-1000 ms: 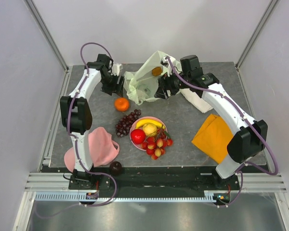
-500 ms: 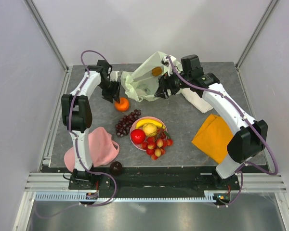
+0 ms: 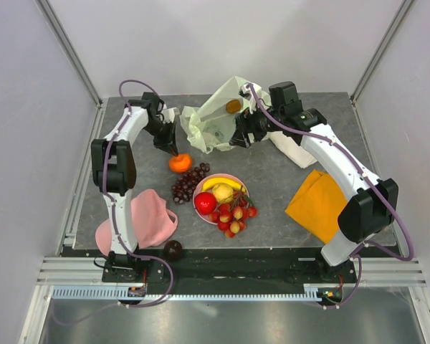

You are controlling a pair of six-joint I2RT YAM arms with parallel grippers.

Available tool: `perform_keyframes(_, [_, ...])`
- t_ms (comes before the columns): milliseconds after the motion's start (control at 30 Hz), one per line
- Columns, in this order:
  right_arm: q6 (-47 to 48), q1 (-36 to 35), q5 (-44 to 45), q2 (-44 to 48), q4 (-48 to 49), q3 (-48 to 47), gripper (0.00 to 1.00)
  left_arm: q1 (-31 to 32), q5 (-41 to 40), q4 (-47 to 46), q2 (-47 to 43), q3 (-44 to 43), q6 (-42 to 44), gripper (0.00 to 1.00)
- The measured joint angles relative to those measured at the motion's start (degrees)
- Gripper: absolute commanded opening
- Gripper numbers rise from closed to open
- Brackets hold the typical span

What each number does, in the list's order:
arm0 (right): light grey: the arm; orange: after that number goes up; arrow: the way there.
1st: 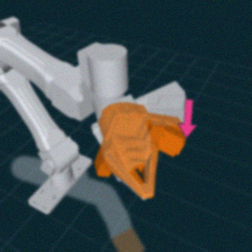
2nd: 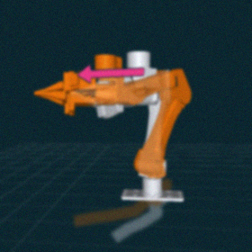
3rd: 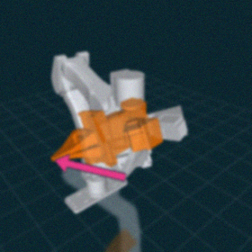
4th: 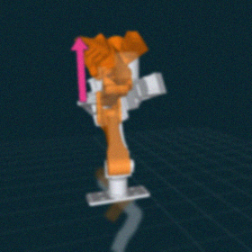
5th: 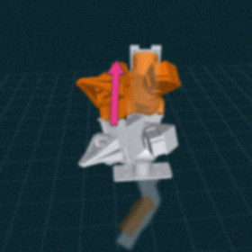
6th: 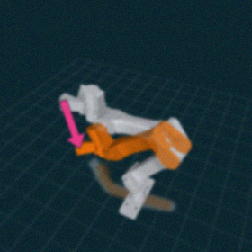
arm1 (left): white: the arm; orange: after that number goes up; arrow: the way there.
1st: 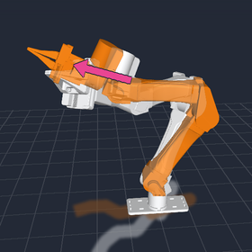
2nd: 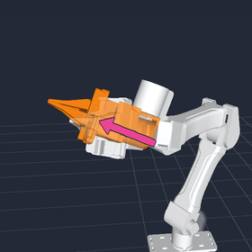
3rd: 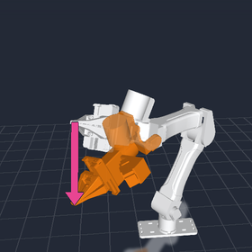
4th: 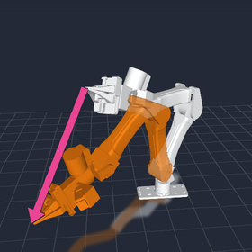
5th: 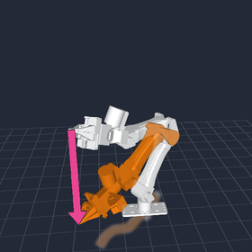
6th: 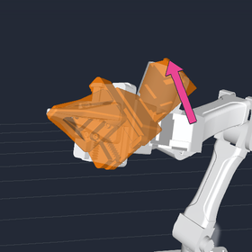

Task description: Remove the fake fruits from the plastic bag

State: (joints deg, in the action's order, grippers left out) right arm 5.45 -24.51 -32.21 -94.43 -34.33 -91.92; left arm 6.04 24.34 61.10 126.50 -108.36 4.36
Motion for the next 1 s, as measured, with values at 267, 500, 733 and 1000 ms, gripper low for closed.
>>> perform_keyframes(267, [0.44, 0.00, -5.05, -1.40, 0.24, -3.56, 0.83, -9.68, 17.33, 0.02, -2.64, 2.82, 0.59, 0.14])
perform_keyframes(500, [0.17, 0.00, -7.08, -2.78, 0.87, -5.03, 0.84, -10.25, 17.62, -1.64, -9.79, 6.99, -0.20, 0.94])
perform_keyframes(733, [-1.05, 0.00, -7.91, -3.19, 1.38, -5.03, 0.84, -8.57, 14.71, -2.71, -9.01, 11.26, -1.40, 0.83])
perform_keyframes(1000, [-1.38, 0.00, -7.91, -3.13, 2.25, -3.13, 0.85, -7.85, 13.57, -2.91, -3.52, 11.06, -2.29, 0.59])
